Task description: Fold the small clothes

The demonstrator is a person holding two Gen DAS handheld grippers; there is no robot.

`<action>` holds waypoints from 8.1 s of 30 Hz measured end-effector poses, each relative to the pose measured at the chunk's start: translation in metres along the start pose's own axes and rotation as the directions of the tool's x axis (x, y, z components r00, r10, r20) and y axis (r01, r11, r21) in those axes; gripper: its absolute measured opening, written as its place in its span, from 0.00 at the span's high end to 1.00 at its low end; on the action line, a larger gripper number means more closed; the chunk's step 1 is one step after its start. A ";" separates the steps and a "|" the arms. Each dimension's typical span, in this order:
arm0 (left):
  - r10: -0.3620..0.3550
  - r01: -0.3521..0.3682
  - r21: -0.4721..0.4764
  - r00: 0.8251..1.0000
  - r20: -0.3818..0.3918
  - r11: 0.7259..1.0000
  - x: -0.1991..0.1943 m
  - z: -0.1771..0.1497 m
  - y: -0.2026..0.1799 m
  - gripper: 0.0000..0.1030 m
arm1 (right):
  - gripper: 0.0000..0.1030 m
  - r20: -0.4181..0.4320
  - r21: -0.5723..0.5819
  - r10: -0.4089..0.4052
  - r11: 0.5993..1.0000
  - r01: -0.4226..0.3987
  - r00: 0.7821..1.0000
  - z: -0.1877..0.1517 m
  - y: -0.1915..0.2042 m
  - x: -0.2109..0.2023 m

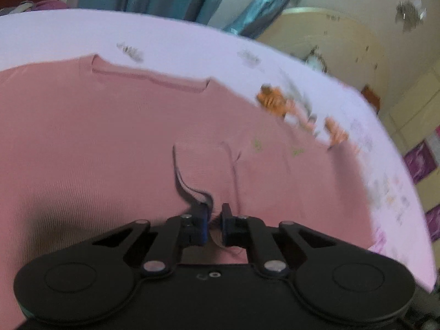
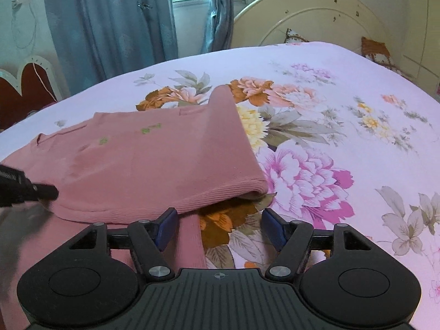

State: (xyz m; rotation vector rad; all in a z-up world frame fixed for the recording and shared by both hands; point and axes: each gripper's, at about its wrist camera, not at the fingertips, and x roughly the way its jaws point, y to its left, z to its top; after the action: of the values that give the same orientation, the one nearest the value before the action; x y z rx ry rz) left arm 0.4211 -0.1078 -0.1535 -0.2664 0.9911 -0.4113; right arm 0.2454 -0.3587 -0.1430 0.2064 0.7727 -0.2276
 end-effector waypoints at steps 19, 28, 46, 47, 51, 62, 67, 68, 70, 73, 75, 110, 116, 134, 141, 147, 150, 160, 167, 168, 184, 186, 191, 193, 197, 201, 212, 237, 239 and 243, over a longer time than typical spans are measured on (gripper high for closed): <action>0.183 -0.159 -0.139 0.966 0.184 0.977 -0.090 0.019 0.105 0.92 | 0.92 0.003 -0.018 0.008 1.000 -0.008 1.000 0.011 0.025 0.033; 0.296 -0.286 -0.087 0.944 0.145 0.954 -0.075 -0.004 0.110 0.76 | 0.90 -0.036 -0.021 0.043 0.999 -0.044 0.998 0.009 0.012 0.006; 0.291 -0.303 0.063 0.944 0.155 0.951 -0.028 0.003 0.074 0.69 | 0.52 -0.025 -0.010 0.101 0.995 -0.101 0.995 0.093 0.025 0.112; 0.293 -0.308 0.077 0.942 0.165 0.948 -0.029 -0.001 0.075 0.68 | 0.57 -0.026 -0.001 0.104 0.995 -0.104 0.994 0.098 0.025 0.120; 0.306 -0.323 0.091 0.938 0.162 0.942 -0.030 -0.003 0.074 0.68 | 0.75 -0.023 -0.004 0.118 0.993 -0.118 0.993 0.111 0.027 0.139; 0.329 -0.345 0.094 0.932 0.152 0.934 -0.025 0.002 0.069 0.68 | 0.93 0.057 -0.086 0.032 0.996 -0.027 0.998 0.111 0.041 0.129; 0.340 -0.351 0.063 0.930 0.142 0.934 -0.037 0.005 0.070 0.50 | 0.91 0.047 -0.115 0.144 0.984 -0.138 0.988 0.101 0.061 0.096; 0.346 -0.357 0.055 0.927 0.145 0.933 -0.040 0.004 0.070 0.47 | 0.91 0.036 -0.128 0.170 0.978 -0.164 0.985 0.095 0.068 0.090; 0.353 -0.364 0.051 0.923 0.151 0.930 -0.047 0.003 0.070 0.42 | 0.90 0.016 -0.145 0.203 0.969 -0.199 0.979 0.086 0.082 0.085; 0.365 -0.378 0.059 0.918 0.157 0.924 -0.055 0.000 0.070 0.42 | 0.90 -0.025 -0.171 0.234 0.957 -0.235 0.972 0.069 0.104 0.081; 0.372 -0.384 0.055 0.914 0.161 0.922 -0.061 -0.002 0.071 0.41 | 0.90 -0.045 -0.193 0.242 0.950 -0.246 0.969 0.059 0.117 0.079; 0.545 -0.456 -0.401 0.827 0.139 0.795 -0.225 -0.042 0.298 0.32 | 0.42 -0.064 -0.297 0.262 0.916 -0.269 0.963 0.006 0.282 0.052; 0.610 -0.437 -0.598 0.785 0.112 0.672 -0.259 -0.051 0.374 0.35 | 0.42 -0.068 -0.253 0.301 0.917 -0.308 0.951 0.006 0.300 0.048; 0.627 -0.279 -0.747 0.745 0.228 0.603 -0.251 -0.034 0.455 0.95 | 0.42 -0.103 -0.304 0.200 0.926 -0.222 0.974 -0.007 0.309 0.068; 0.567 -0.292 -0.562 0.715 0.408 0.774 -0.263 -0.004 0.379 0.95 | 0.42 -0.067 -0.228 0.249 0.939 -0.258 0.966 0.003 0.294 0.054; 0.309 -0.201 -0.250 0.785 0.537 0.947 -0.242 0.031 0.258 0.95 | 0.42 -0.019 -0.192 0.262 0.946 -0.260 0.965 0.014 0.270 0.038; 0.160 -0.119 -0.111 0.830 0.535 0.987 -0.214 0.038 0.196 0.95 | 0.42 0.000 -0.167 0.249 0.955 -0.246 0.968 0.019 0.247 0.029; -0.056 -0.024 0.311 0.968 0.246 0.950 -0.072 -0.005 0.041 0.90 | 0.42 0.017 -0.085 0.156 0.984 -0.154 0.988 0.024 0.153 0.012; 0.049 -0.126 0.381 0.977 0.206 0.916 -0.077 -0.035 0.038 0.35 | 0.42 -0.010 -0.089 0.280 0.956 -0.280 0.960 0.022 0.152 0.004; 0.070 -0.159 0.374 0.968 0.240 0.914 -0.088 -0.039 0.045 0.27 | 0.42 -0.012 -0.104 0.295 0.950 -0.294 0.956 0.022 0.159 0.005; 0.495 -0.534 0.151 0.837 0.234 0.832 -0.129 -0.061 0.168 0.33 | 0.42 -0.016 -0.550 0.270 0.802 -0.234 0.963 -0.020 0.274 0.028; 0.502 -0.542 0.149 0.831 0.241 0.827 -0.123 -0.055 0.167 0.35 | 0.43 0.000 -0.541 0.277 0.808 -0.233 0.961 -0.017 0.276 0.031; 0.522 -0.566 0.111 0.808 0.272 0.817 -0.113 -0.045 0.175 0.42 | 0.87 0.012 -0.317 0.322 0.899 -0.302 0.947 0.016 0.246 0.027; 0.541 -0.582 0.076 0.790 0.288 0.810 -0.112 -0.042 0.180 0.63 | 0.87 0.033 -0.193 0.322 0.931 -0.310 0.946 0.031 0.220 0.024; 0.528 -0.554 0.013 0.801 0.282 0.833 -0.113 -0.044 0.189 0.82 | 0.96 0.018 -0.010 0.268 0.964 -0.268 0.963 0.039 0.168 0.028; 0.523 -0.551 0.026 0.804 0.284 0.834 -0.113 -0.046 0.186 0.87 | 0.96 -0.039 0.017 0.250 0.968 -0.250 0.967 0.026 0.151 0.035; 0.481 -0.507 0.064 0.845 0.234 0.860 -0.133 -0.047 0.191 0.72 | 0.42 -0.027 0.004 0.222 0.975 -0.222 0.975 0.023 0.129 0.021; 0.404 -0.365 -0.216 0.897 0.180 0.906 -0.060 0.064 0.226 0.84 | 0.93 0.005 -0.016 0.231 0.973 -0.231 0.973 0.048 0.153 0.059; 0.409 -0.365 -0.223 0.891 0.200 0.904 -0.058 0.064 0.227 0.86 | 0.94 0.092 -0.097 0.211 0.975 -0.202 0.973 0.050 0.159 0.046; 0.433 -0.399 -0.179 0.870 0.238 0.899 -0.054 0.057 0.221 0.87 | 0.94 0.104 -0.159 0.149 0.978 -0.132 0.983 0.049 0.162 0.058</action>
State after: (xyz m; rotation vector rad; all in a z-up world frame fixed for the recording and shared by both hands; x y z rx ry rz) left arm 0.4909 0.1154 -0.1710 -0.2061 0.7746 0.0852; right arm 0.3631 -0.2241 -0.1341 0.1022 0.6540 -0.0454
